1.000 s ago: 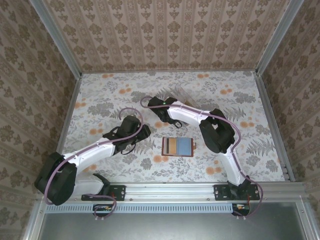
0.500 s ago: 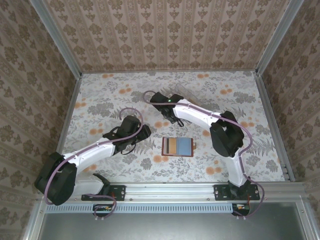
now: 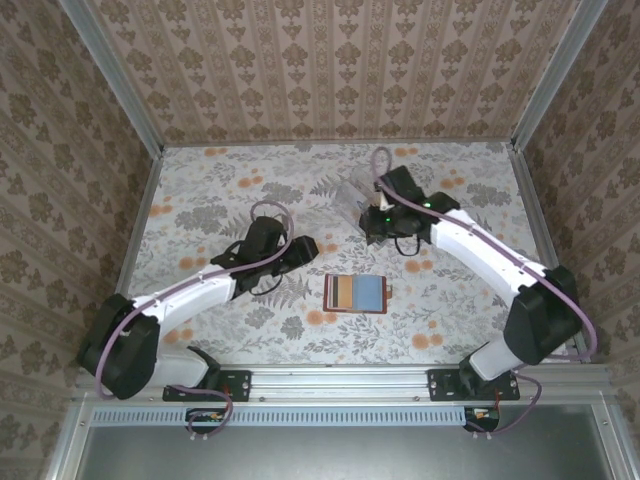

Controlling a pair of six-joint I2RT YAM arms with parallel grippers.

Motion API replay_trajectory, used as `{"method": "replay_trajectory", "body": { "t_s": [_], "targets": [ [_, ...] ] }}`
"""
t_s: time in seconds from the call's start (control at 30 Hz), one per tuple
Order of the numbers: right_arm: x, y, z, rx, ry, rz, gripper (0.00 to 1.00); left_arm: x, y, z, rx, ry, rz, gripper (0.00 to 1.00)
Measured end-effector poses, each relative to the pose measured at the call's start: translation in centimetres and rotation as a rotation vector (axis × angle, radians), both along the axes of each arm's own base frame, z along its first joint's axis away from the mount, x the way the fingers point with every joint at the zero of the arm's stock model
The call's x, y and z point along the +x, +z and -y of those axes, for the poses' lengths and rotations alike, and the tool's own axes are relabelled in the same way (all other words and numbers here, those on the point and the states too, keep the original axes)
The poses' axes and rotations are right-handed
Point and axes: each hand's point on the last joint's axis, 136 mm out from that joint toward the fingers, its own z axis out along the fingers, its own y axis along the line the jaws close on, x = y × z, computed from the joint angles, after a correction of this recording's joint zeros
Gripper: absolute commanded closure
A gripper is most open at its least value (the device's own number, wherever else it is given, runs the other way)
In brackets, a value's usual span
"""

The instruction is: Put the credit cards into the card holder

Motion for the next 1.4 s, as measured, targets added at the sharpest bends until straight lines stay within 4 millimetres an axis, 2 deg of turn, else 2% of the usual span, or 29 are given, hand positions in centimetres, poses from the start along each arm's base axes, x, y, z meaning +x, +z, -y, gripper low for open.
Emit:
{"method": "replay_trajectory", "body": {
  "t_s": [0.1, 0.23, 0.37, 0.67, 0.77, 1.1, 1.27, 1.4],
  "targets": [
    [0.0, -0.9, 0.4, 0.185, -0.037, -0.046, 1.00, 0.4, 0.4, 1.7, -0.062, -0.043, -0.004, 0.42],
    [-1.0, -1.7, -1.2, 0.352, -0.003, -0.115, 1.00, 0.7, 0.4, 3.6, -0.150, -0.082, -0.029, 0.45],
    [-1.6, -1.3, -2.8, 0.469, 0.042, -0.139, 1.00, 0.9, 0.8, 4.9, -0.225, -0.103, -0.042, 0.47],
    [-1.9, 0.4, -4.4, 0.612, 0.108, -0.146, 1.00, 1.5, 3.2, 6.3, -0.313, -0.145, -0.017, 0.52],
    [-1.9, 0.7, -4.8, 0.641, 0.125, -0.147, 1.00, 1.7, 3.8, 6.4, -0.336, -0.151, -0.007, 0.59],
    [-1.7, -0.1, -5.5, 0.676, 0.139, -0.183, 1.00, 1.3, 4.2, 6.7, -0.358, -0.182, -0.011, 0.73],
    [-1.4, -0.3, -5.6, 0.682, 0.144, -0.183, 0.99, 1.7, 4.2, 6.3, -0.356, -0.168, -0.011, 0.89],
    [-1.2, -1.1, -5.4, 0.676, 0.130, -0.201, 0.95, 1.8, 4.1, 6.2, -0.353, -0.163, -0.012, 1.00]
  ]
}}
